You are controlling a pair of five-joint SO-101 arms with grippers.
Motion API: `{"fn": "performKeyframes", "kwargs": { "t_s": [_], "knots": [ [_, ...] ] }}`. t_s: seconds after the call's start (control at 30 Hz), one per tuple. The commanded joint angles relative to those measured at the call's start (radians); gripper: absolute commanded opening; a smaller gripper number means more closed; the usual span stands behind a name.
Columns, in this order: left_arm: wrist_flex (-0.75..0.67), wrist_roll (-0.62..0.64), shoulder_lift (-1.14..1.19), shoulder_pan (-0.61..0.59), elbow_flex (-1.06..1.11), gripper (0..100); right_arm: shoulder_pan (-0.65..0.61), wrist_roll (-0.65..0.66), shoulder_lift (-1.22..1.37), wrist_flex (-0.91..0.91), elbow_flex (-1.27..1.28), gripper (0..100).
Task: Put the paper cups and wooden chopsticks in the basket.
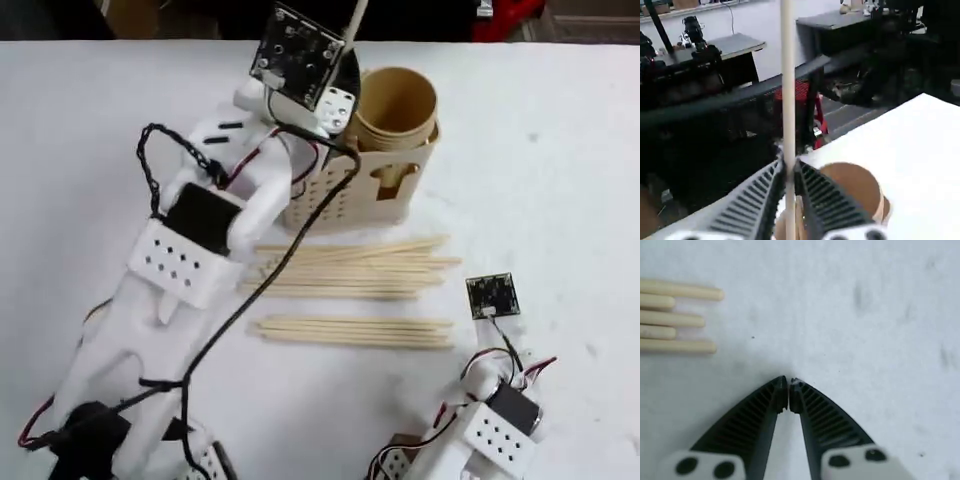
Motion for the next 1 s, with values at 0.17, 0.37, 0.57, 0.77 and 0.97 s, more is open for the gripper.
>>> {"fn": "performKeyframes", "kwargs": {
  "t_s": [0.17,0.37,0.57,0.77,0.97],
  "knots": [
    [-0.023,0.014,0.041,-0.084,-0.034,8,0.019,0.012,-0.005,-0.016,-0.003,2.4],
    [-0.031,0.014,0.039,-0.104,0.005,8,0.019,0.012,-0.005,-0.016,-0.003,2.4],
    [0.023,0.012,-0.004,-0.177,0.029,8,0.019,0.012,-0.005,-0.016,-0.003,2.4],
    [0.272,0.006,-0.176,-0.32,0.107,8,0.019,0.012,-0.005,-0.016,-0.003,2.4],
    [0.379,-0.058,-0.309,-0.495,0.284,9,0.019,0.012,-0.005,-0.016,-0.003,2.4]
  ]
}}
